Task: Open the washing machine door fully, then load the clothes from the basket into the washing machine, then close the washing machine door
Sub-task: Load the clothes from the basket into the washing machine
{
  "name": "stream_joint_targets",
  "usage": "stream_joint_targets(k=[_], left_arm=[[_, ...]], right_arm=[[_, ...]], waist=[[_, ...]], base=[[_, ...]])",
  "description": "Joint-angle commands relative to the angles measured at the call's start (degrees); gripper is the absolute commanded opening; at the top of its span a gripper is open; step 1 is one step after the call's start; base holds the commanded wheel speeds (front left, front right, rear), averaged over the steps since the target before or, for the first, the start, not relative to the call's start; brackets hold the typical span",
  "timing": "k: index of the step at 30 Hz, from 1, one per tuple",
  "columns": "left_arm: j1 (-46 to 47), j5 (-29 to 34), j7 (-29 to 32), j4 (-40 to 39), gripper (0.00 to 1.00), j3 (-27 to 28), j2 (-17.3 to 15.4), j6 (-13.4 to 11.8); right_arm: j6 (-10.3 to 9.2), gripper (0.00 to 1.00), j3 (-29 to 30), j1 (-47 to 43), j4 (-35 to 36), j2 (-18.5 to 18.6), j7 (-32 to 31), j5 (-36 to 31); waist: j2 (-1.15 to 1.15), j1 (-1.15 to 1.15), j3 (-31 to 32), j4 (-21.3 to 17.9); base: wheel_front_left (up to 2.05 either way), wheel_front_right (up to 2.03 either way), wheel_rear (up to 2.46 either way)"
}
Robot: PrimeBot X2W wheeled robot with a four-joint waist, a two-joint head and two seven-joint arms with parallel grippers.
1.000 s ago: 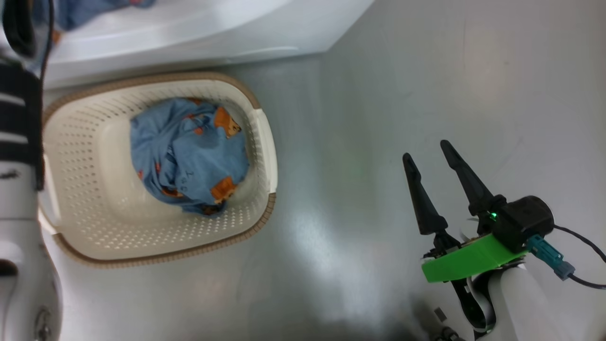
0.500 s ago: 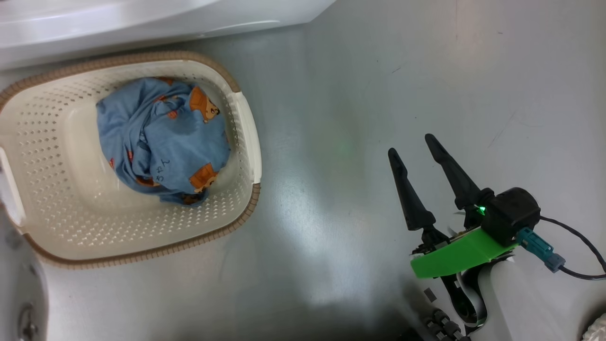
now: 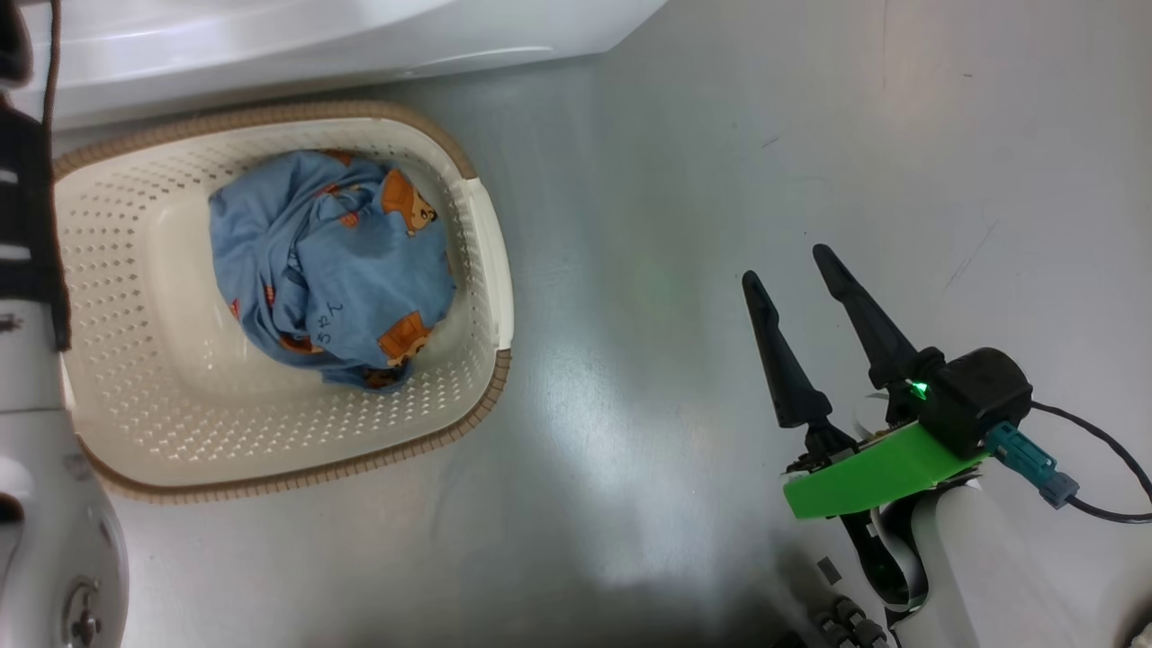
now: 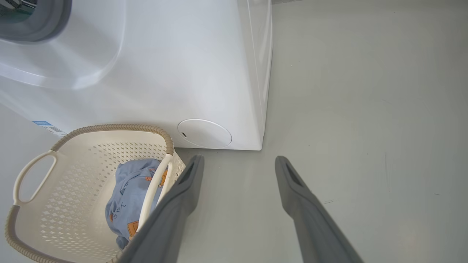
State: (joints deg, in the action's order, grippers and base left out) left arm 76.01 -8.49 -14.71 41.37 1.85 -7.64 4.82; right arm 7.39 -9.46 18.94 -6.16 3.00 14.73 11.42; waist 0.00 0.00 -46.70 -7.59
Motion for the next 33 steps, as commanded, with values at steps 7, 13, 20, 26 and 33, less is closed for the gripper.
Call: stream_joint_targets(k=[7, 13, 20, 26, 33], left_arm=[[2.2, -0.6, -0.3, 4.5, 1.0, 0.1, -1.6, 0.8], [3.0, -0.9, -0.3, 6.6, 1.0, 0.0, -1.2, 0.9], [2.4, -1.0, -0.3, 7.3, 1.0, 0.1, -0.5, 0.8], [0.7, -0.7, -0.3, 6.9, 1.0, 0.0, 0.2, 0.4], [-3.6, -0.8, -0.3, 5.9, 1.0, -0.3, 1.8, 0.4]], right_arm=[[0.1, 1.0, -1.1, -1.3, 0.6, -0.1, 0.3, 0.7], [0.1, 1.0, -0.8, -1.1, 0.2, -0.1, 0.3, 0.7], [0.1, 1.0, -0.6, -1.0, -0.2, -0.1, 0.3, 0.4], [0.1, 1.0, -0.2, -1.0, -0.5, -0.1, 0.3, 0.1], [0.1, 1.0, 0.5, -1.7, -1.2, -0.1, 0.3, -0.5]], waist=[[0.0, 0.0, 0.8, 0.3], [0.0, 0.0, 1.7, 0.6], [0.0, 0.0, 3.2, 1.0], [0.0, 0.0, 4.9, 1.6], [0.0, 0.0, 8.5, 3.1]], base=[[0.0, 0.0, 0.0], [0.0, 0.0, 0.0], [0.0, 0.0, 0.0], [0.0, 0.0, 0.0], [0.0, 0.0, 0.0]])
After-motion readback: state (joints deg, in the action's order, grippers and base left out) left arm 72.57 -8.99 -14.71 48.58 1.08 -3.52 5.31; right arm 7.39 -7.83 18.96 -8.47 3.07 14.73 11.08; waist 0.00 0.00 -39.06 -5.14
